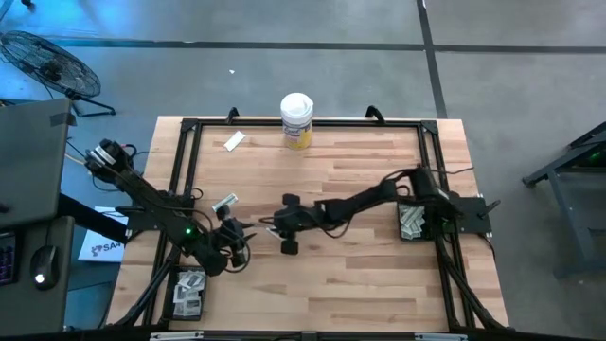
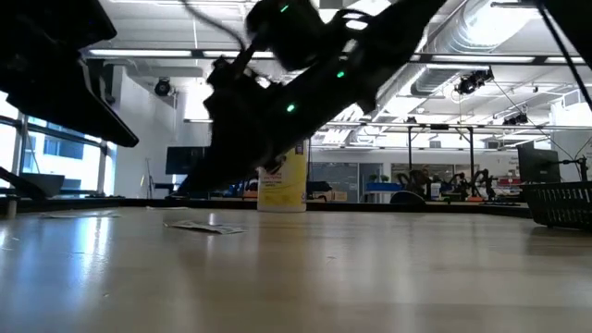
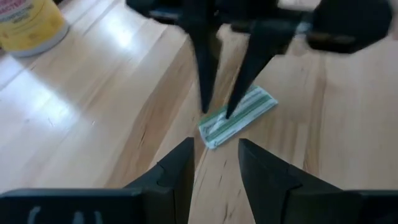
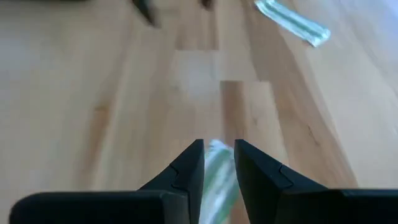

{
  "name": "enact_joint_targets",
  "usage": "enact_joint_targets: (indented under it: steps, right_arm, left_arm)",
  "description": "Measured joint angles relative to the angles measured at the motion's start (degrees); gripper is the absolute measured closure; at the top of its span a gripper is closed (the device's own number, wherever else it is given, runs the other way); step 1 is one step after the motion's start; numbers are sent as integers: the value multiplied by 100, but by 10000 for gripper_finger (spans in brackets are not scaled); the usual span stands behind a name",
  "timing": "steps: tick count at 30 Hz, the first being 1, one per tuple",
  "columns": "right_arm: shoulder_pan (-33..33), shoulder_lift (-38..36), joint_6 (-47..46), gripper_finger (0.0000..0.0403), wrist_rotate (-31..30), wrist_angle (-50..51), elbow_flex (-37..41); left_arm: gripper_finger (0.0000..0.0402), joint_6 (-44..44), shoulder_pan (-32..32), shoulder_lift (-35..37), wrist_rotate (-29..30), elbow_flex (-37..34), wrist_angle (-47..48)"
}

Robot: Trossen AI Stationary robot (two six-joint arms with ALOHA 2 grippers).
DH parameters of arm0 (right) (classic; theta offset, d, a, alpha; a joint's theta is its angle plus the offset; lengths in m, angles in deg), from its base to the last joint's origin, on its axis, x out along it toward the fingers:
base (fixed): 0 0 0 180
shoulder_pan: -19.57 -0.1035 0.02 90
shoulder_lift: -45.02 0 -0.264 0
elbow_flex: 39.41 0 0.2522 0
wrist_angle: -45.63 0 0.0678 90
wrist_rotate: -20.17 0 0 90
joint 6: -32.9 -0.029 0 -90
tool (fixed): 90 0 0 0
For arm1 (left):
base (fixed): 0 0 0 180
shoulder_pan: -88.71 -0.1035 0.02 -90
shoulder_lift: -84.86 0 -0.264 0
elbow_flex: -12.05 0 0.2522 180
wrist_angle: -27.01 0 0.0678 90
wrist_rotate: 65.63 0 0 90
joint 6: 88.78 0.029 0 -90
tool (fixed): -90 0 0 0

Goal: Pick & Place First Aid Supplies
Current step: Put the white bandage pad into the right black bin

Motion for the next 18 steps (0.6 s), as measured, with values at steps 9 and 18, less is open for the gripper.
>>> enact_joint_targets:
  steps: [9,18]
  right_arm:
    - [155,401,-61,320,-183,861,-540]
    - [161,399,281,320,-23,1071,-543]
  left_arm:
    - [280,-160,2,-4,-8,0,37]
    - [280,-209,0,-4,114,0,31]
